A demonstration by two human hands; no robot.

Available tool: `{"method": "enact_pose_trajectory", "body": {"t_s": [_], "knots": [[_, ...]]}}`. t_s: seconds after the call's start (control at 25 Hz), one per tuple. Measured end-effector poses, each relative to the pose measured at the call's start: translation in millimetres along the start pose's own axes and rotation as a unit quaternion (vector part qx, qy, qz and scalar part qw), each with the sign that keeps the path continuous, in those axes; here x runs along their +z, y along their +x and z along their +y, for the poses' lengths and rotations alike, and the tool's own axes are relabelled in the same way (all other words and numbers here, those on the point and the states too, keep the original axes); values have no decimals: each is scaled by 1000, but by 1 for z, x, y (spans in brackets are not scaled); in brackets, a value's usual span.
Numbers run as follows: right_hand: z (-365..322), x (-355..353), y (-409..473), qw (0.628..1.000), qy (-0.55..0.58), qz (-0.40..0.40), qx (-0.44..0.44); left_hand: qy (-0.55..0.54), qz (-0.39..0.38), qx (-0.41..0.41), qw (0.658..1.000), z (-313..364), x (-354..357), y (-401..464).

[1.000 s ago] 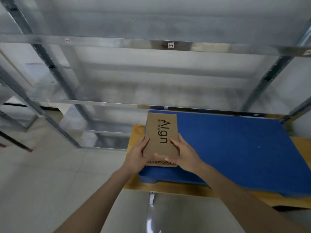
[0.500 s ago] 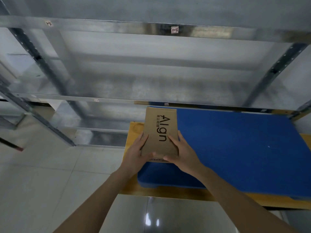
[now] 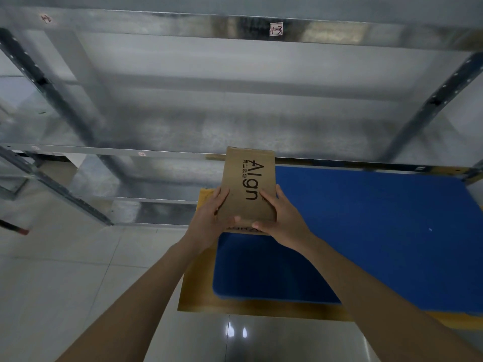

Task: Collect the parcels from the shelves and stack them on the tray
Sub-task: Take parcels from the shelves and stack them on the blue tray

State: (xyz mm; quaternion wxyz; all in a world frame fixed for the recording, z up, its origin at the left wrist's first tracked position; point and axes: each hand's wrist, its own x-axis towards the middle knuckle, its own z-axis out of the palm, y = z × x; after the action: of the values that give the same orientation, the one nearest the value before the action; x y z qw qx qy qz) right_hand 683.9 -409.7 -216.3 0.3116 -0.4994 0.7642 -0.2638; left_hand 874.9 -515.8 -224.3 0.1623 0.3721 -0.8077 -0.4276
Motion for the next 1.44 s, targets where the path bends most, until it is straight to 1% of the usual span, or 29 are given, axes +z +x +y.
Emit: {"method": "enact_pose_trajectory", "body": {"t_s": [0.36,0.6,0.76,1.0,1.16,1.32,1.44], "knots": [[3,-8,25,1000,5,-2,6,-18,3,-5,1000,3,-2,21],[0,-16,29,1000,3,-8,6,24,13,-3,1000,1,-1,30],[0,-20,32,1000,16,-11,2,25,17,-9,999,1,0,34],[0,-21,35,999,29,-7,-16,55,11,-23,998,-5,2,40],[-11,-28,35,999,31,-17,-10,44,17,-14,999,2,-6,41],[0,-22,26,999,34,-20,4,49,-3,-26,998,2,6,36],[-4,-20,26,999,23,-12,-19,27,-1,-39,999,2,6,35]]}}
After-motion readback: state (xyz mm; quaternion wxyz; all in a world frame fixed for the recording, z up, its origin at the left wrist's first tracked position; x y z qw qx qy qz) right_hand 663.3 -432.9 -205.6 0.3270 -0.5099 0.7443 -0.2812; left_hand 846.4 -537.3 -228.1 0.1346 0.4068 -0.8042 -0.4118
